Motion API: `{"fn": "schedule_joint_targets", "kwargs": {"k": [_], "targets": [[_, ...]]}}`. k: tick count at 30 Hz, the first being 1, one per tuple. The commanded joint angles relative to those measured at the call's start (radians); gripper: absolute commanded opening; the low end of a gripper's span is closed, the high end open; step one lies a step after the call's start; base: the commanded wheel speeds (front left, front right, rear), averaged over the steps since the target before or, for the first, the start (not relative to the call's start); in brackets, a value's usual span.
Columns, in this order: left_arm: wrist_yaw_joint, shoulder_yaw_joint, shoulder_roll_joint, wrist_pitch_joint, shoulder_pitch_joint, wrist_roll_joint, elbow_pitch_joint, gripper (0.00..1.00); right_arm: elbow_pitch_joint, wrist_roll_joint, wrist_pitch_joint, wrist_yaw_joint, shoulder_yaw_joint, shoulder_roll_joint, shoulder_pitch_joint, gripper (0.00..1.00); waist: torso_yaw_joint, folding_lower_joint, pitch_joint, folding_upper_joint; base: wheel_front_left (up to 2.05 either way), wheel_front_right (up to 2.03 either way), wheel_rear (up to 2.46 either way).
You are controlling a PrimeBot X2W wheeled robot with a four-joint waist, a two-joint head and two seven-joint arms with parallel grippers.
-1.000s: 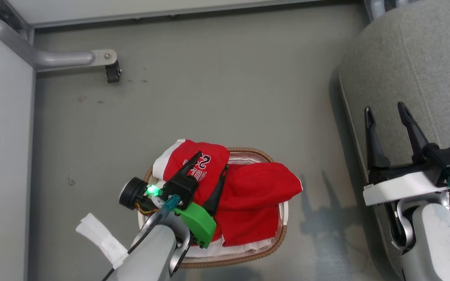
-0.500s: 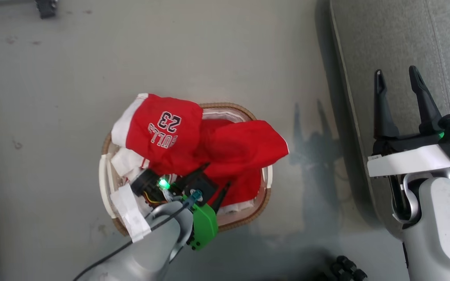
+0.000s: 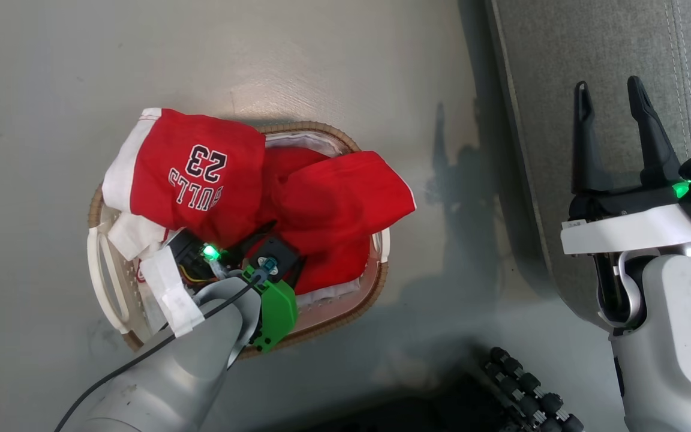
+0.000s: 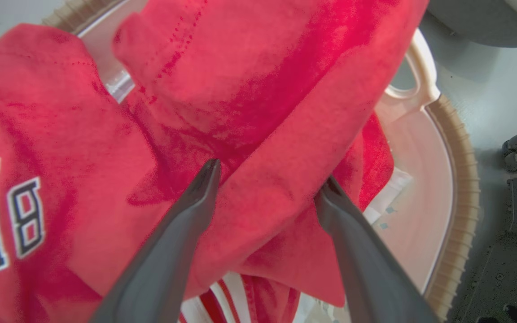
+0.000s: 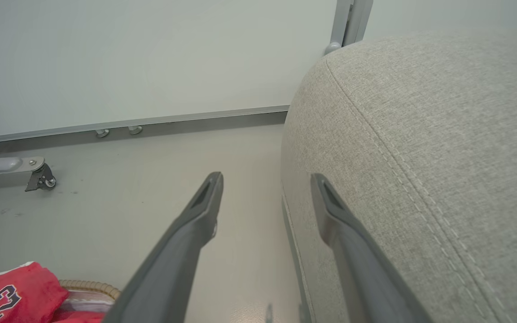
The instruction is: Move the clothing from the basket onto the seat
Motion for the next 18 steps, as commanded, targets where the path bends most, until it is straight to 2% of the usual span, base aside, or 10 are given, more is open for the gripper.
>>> {"fn": "schedule_joint_targets", "kwargs": {"k": [1,3,4,5,6,7,10,11,18], "targets": [[0.007,0.005,0.012,-0.001,-0.015,0.0,0.007,1.0,-0.002,0.01,-0.005,-0.001,0.004,-0.002,-0.013,1.0,-0.013,-0.0001,0.013,-0.0001,0.0,0.0,0.0],[0.011,0.012,0.01,-0.001,-0.022,-0.007,0.017,1.0,0.0,0.013,-0.005,-0.001,0.008,-0.002,-0.013,1.0,-0.015,-0.0001,0.014,-0.0001,0.0,0.0,0.0],[0.011,0.017,0.009,-0.001,-0.022,-0.011,0.021,0.93,0.001,0.013,-0.005,-0.001,0.01,-0.002,-0.012,1.0,-0.015,-0.0001,0.013,-0.0001,0.0,0.0,0.0],[0.011,0.021,0.008,-0.001,-0.022,-0.015,0.023,0.7,0.002,0.014,-0.005,-0.001,0.012,-0.002,-0.011,1.0,-0.015,-0.0001,0.012,-0.0001,0.0,0.0,0.0],[0.012,0.026,0.007,-0.001,-0.022,-0.019,0.02,0.56,0.004,0.014,-0.005,-0.001,0.012,-0.002,-0.009,1.0,-0.014,-0.0001,0.01,-0.0001,0.0,0.0,0.0],[0.015,0.031,0.005,-0.001,-0.02,-0.021,0.013,0.43,0.006,0.013,-0.005,-0.001,0.012,-0.003,-0.007,1.0,-0.013,-0.0001,0.008,-0.0001,0.0,0.0,0.0],[0.011,0.045,0.004,-0.001,0.005,-0.035,-0.007,0.14,0.016,0.005,-0.005,-0.001,0.014,-0.003,0.004,1.0,-0.007,-0.0001,-0.009,-0.0001,0.0,0.0,0.0],[0.009,0.049,0.004,-0.001,0.013,-0.038,-0.016,0.0,0.018,0.001,-0.005,-0.001,0.014,-0.002,0.005,1.0,-0.005,-0.0001,-0.015,-0.0001,0.0,0.0,0.0],[-0.003,0.104,0.026,-0.001,0.071,-0.063,-0.132,0.0,0.036,-0.027,-0.005,-0.001,0.002,-0.003,0.019,1.0,0.024,-0.0001,-0.085,-0.0001,0.0,0.0,0.0]]}}
